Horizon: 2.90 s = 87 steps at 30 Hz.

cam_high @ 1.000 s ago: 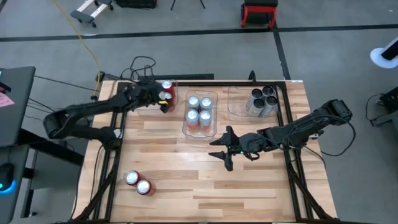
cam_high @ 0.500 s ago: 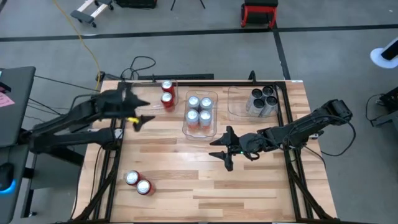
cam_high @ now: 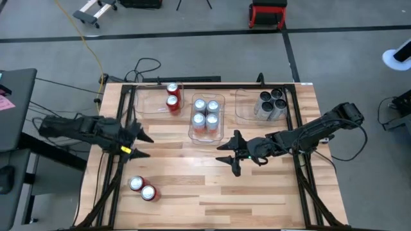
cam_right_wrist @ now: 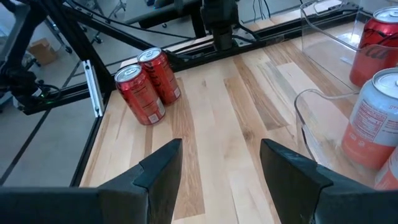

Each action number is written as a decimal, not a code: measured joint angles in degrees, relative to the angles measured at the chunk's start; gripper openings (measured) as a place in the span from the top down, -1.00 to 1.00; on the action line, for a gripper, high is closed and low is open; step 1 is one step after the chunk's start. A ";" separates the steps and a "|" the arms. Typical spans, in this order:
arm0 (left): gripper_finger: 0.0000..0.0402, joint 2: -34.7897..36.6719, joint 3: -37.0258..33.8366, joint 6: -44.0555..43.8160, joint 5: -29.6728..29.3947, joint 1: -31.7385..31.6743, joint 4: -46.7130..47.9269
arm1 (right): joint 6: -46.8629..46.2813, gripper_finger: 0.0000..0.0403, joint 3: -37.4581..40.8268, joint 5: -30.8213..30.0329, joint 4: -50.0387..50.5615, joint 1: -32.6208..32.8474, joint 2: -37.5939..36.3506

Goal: Sort soda cans
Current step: Put the left red soda can in the left transparent bin

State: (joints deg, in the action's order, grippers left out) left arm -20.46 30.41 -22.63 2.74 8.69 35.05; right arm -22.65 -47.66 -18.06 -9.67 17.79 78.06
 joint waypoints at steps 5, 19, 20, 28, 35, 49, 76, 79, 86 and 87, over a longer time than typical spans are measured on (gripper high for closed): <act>-0.78 -4.68 -1.70 -0.56 -2.36 8.02 -3.59 | -0.75 -0.17 0.00 -0.02 0.23 -0.34 0.00; -0.78 -26.78 -1.63 4.37 -5.26 22.10 -16.49 | -2.86 -0.17 0.00 -0.04 0.72 -0.32 0.00; -0.78 -27.77 -1.19 3.95 -4.79 22.72 -16.09 | -2.86 -0.17 0.00 -0.04 0.72 -0.32 0.00; -0.78 -31.31 9.62 1.76 -3.26 27.25 -9.32 | -2.56 -0.17 0.00 -0.33 0.74 -0.34 0.00; -0.78 -31.25 19.92 -9.68 -1.49 31.71 16.34 | -2.58 -0.17 0.00 -0.35 1.47 -0.32 0.00; -0.78 -42.46 20.01 -25.20 -0.93 36.72 18.26 | -5.81 -0.17 0.00 -0.50 2.51 1.04 0.00; -0.48 -46.97 25.15 -11.77 -14.30 30.97 39.46 | -5.55 -0.17 0.02 -1.79 2.58 0.81 0.00; -0.48 -45.18 30.97 -7.79 -24.32 26.01 46.21 | -5.40 -0.17 0.02 -1.79 2.51 0.74 0.00; -0.48 -41.63 43.05 2.53 -36.84 7.19 43.27 | -5.18 -0.17 0.02 -1.79 2.52 0.43 0.00; -0.48 -41.46 43.86 4.39 -37.52 4.33 41.54 | -4.93 -0.17 0.02 -1.79 2.49 0.43 0.00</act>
State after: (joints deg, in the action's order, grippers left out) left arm -61.91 74.27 -18.24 -34.78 13.02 76.59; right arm -27.59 -47.64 -19.86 -7.18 18.22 78.06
